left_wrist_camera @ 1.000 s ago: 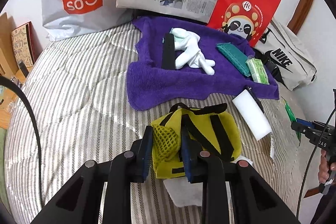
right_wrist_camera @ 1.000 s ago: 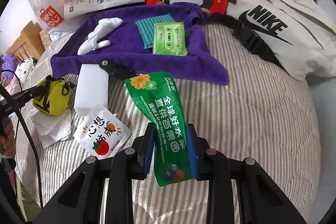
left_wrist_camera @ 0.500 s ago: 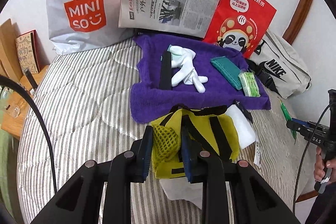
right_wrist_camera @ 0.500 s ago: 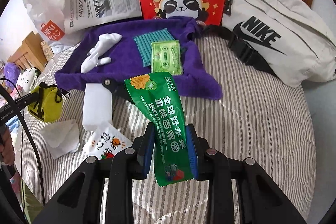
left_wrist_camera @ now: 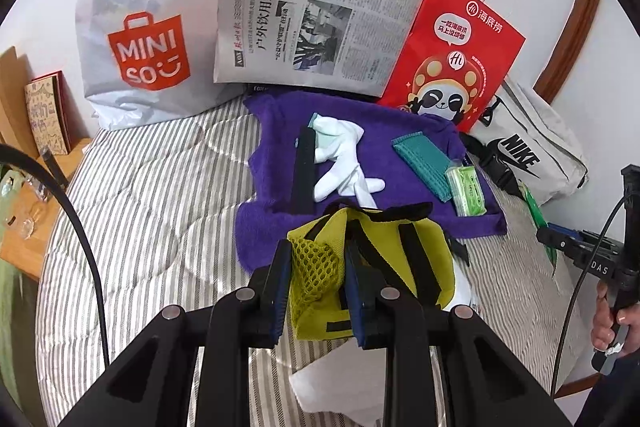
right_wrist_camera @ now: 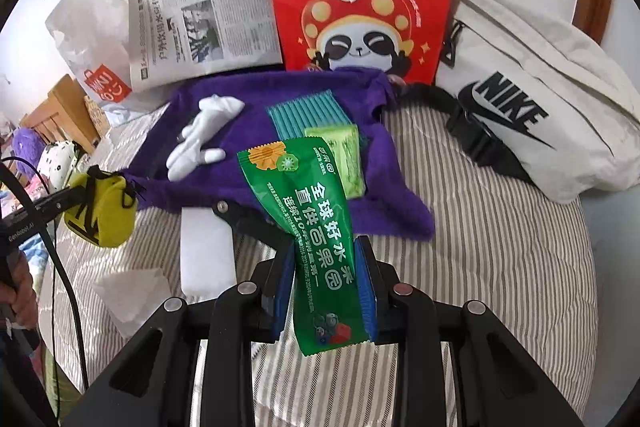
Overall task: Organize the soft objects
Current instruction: 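Carry the green packet with the right tool while the left carries the bag over the towel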
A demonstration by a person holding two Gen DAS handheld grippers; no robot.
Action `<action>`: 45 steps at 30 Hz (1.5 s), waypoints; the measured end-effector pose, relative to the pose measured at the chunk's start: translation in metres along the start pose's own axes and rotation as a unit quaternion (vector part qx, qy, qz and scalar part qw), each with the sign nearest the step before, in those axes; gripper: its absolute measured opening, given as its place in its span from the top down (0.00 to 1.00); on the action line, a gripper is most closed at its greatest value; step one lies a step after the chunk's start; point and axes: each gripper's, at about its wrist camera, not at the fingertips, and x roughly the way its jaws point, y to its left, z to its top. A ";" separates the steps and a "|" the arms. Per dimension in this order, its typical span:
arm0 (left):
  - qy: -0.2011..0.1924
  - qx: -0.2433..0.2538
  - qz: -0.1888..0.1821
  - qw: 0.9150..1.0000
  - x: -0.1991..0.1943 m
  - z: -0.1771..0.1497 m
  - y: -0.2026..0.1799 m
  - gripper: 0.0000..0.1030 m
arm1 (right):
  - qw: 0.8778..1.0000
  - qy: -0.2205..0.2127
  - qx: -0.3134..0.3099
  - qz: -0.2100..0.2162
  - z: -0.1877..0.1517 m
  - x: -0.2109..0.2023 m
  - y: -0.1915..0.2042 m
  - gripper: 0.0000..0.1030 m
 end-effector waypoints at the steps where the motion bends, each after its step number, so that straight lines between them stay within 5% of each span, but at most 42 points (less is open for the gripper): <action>1: 0.000 0.001 -0.001 1.000 0.001 0.002 -0.001 0.77 | 1.000 -0.002 0.000 0.001 0.003 0.000 0.001 0.71; 20: 0.007 0.000 -0.014 1.000 0.036 0.031 0.000 0.77 | 1.000 -0.002 0.007 -0.006 0.053 0.033 0.010 0.71; 31: 0.015 -0.011 -0.007 1.000 0.057 0.047 0.017 0.77 | 0.999 0.023 0.024 0.030 0.077 0.076 0.026 0.71; 45: 0.018 -0.021 -0.017 0.999 0.068 0.052 0.032 0.77 | 0.998 0.044 -0.047 0.005 0.093 0.134 0.072 0.71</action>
